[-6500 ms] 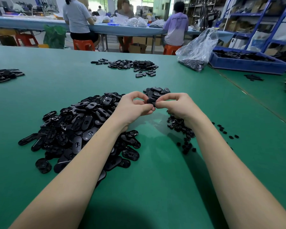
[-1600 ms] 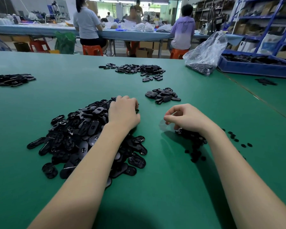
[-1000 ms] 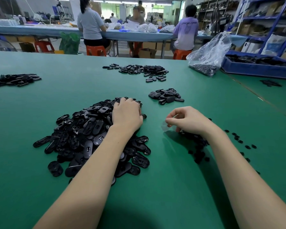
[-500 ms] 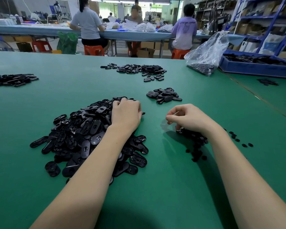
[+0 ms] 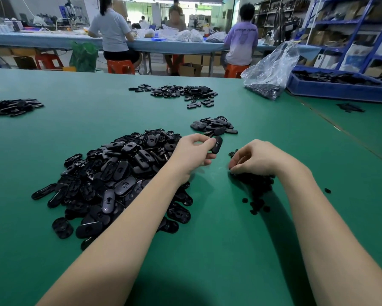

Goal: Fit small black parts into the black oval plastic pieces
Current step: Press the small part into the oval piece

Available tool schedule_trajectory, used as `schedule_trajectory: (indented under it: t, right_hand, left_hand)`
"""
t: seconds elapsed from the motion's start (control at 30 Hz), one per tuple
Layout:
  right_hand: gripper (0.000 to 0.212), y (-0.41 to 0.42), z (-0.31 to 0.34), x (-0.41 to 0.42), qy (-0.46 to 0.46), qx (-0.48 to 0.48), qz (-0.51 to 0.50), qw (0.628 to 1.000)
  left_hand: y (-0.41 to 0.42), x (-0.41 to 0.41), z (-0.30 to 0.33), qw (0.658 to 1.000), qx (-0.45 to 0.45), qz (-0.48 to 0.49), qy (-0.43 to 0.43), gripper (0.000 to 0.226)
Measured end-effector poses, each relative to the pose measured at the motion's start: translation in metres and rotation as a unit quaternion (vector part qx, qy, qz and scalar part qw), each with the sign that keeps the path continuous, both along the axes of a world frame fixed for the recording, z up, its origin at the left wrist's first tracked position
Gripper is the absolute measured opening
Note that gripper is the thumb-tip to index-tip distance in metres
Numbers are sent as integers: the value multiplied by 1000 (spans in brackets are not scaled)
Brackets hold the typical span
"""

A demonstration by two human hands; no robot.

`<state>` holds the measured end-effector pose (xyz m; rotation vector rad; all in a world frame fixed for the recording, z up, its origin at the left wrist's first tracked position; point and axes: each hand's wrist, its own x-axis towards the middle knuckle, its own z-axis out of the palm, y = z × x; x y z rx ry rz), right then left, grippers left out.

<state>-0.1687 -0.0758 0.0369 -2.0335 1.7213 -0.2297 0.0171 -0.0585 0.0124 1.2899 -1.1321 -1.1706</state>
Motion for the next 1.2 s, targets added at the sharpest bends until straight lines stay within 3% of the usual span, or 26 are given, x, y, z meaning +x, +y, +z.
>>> schedule_trajectory:
  t: [0.1,0.3,0.5,0.6,0.83,1.2]
  right_hand:
    - [9,0,-2,2,5,7,-1,1000]
    - [8,-1,-4,2,-10,-14,0,1000]
    - [9,0,-2,2,-262,-26,-23,964]
    - [7,2,-2,6,-331,-14,-43,942]
    - [10,3,-2,14,-371,10,-84,925]
    - [9,2,-3,14,-372,13,-102,923]
  left_hand:
    - [2,1,-3,1000,10,0,24,6]
    - [2,5,-3,999,11,-23,39,28]
    - [3,5,-2,998,4,-36,48,38]
    - [4,5,-1,998,-8,-40,45,35]
    - [4,6,-3,999,-37,-39,9,21]
    - [8,3,-2,989,-117,-36,-80,25]
